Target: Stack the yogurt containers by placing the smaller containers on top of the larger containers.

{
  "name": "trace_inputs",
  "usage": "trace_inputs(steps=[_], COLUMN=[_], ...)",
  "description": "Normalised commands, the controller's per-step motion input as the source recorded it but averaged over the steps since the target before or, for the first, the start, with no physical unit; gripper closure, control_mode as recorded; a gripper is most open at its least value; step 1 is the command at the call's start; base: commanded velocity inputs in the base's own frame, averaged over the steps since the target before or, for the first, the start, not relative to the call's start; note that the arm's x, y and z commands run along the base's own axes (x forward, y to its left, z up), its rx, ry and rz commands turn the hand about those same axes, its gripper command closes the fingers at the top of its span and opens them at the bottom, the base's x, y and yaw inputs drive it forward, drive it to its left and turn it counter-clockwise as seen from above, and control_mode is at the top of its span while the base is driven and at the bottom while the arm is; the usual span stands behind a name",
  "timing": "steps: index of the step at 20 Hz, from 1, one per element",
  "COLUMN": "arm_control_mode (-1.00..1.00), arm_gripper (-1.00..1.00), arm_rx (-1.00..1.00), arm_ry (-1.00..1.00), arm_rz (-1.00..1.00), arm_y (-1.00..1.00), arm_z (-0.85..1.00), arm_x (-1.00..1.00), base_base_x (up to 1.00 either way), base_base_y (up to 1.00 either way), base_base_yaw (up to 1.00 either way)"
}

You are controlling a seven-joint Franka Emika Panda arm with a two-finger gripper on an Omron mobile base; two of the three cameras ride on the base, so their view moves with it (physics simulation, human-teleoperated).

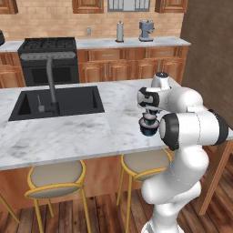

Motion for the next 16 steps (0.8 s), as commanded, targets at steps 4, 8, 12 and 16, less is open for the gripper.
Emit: trace_inputs(steps=[4, 8, 12, 16], arm_control_mode=[-1.00, -1.00, -1.00, -1.00], arm_gripper=[1.00, 1.00, 1.00, 1.00], arm_rx=[0.00, 0.00, 0.00, 0.00], arm_ry=[0.00, 0.00, 0.00, 0.00], arm_rz=[0.03, 0.02, 0.02, 0.02], arm_y=[0.00, 0.00, 0.00, 0.00], arm_z=[-0.04, -0.12, -0.15, -0.16], arm_x=[0.00, 0.00, 0.00, 0.00], base_base_x=[0.00, 0.00, 0.00, 0.00], base_base_y=[0.00, 0.00, 0.00, 0.00], base_base_yaw=[0.00, 0.00, 0.00, 0.00])
